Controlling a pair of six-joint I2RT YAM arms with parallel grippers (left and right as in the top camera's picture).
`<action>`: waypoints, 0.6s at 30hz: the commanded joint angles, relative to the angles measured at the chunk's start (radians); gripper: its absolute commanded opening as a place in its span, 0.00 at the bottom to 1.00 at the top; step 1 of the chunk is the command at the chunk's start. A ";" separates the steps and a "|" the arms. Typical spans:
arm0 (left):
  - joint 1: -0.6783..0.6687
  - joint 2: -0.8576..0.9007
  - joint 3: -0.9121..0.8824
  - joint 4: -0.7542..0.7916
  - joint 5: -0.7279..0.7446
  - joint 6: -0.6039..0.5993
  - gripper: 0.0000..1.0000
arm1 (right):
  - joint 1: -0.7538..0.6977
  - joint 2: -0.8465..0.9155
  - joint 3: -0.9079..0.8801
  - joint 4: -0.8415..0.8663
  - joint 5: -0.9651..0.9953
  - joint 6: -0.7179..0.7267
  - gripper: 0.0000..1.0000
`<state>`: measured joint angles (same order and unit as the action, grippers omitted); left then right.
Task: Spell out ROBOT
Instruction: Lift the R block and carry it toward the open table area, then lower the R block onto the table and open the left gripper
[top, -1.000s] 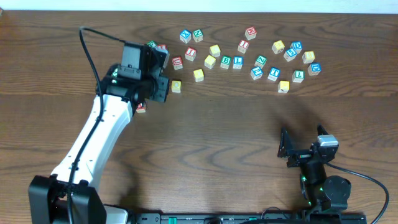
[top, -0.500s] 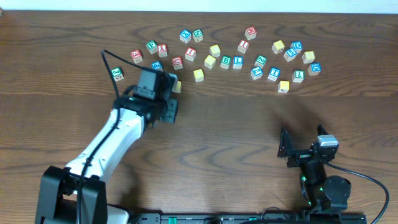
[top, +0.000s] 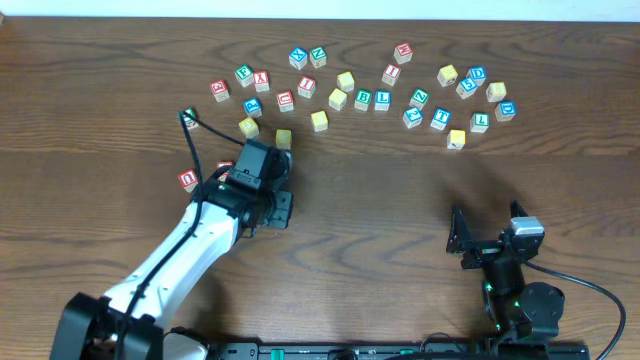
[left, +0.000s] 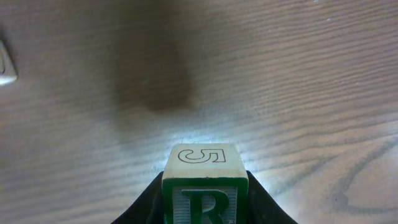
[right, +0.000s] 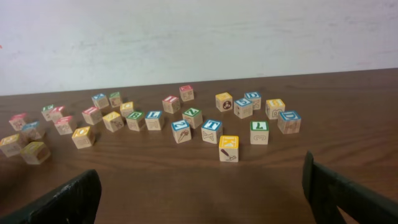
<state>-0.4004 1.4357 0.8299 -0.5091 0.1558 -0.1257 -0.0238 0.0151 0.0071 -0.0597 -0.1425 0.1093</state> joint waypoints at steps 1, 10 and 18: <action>-0.003 -0.034 -0.035 -0.012 -0.018 -0.045 0.08 | -0.006 -0.004 -0.002 -0.003 -0.006 -0.010 0.99; -0.005 -0.043 -0.122 -0.005 -0.067 -0.072 0.08 | -0.006 -0.004 -0.002 -0.003 -0.006 -0.010 0.99; -0.005 -0.043 -0.132 0.043 -0.048 -0.076 0.08 | -0.006 -0.004 -0.002 -0.003 -0.006 -0.010 0.99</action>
<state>-0.4015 1.4055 0.6979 -0.4759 0.1051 -0.1875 -0.0238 0.0151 0.0071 -0.0597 -0.1425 0.1093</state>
